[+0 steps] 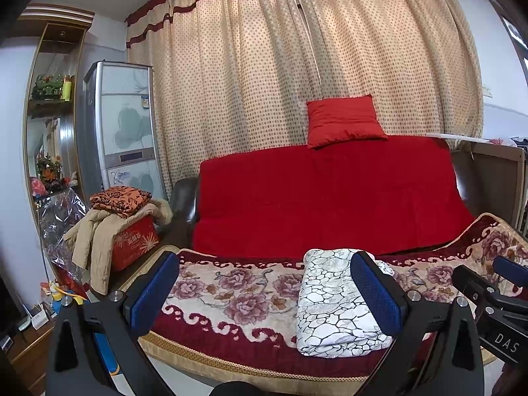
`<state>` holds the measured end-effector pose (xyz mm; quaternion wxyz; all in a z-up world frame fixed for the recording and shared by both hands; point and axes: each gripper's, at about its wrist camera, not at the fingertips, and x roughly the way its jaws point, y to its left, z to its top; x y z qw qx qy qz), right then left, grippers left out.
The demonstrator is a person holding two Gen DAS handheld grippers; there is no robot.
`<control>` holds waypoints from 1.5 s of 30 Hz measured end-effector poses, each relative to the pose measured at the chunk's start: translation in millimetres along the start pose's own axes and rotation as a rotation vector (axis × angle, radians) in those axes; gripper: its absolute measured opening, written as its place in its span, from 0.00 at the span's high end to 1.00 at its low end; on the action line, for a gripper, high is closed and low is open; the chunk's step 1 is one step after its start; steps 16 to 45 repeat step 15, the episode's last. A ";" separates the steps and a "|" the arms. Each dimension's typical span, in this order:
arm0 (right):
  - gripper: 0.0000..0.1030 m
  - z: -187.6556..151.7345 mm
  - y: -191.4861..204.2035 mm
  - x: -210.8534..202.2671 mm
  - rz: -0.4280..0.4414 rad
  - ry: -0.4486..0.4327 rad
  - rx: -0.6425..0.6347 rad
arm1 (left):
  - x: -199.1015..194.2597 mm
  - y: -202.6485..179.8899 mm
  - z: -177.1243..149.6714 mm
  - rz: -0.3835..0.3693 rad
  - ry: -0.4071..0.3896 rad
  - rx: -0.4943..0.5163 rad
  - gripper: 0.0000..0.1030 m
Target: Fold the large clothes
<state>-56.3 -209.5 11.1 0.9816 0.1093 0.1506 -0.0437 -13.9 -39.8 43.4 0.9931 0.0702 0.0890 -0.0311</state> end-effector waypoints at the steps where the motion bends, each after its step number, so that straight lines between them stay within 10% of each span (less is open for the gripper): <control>1: 0.18 -0.4 0.0 0.8 0.000 0.002 0.000 | 0.9 0.0 -0.2 -0.002 0.002 0.001 0.00; 45: 0.18 -5.4 8.0 16.7 0.004 0.034 -0.008 | 13.6 7.5 -7.3 -0.007 0.022 -0.008 0.00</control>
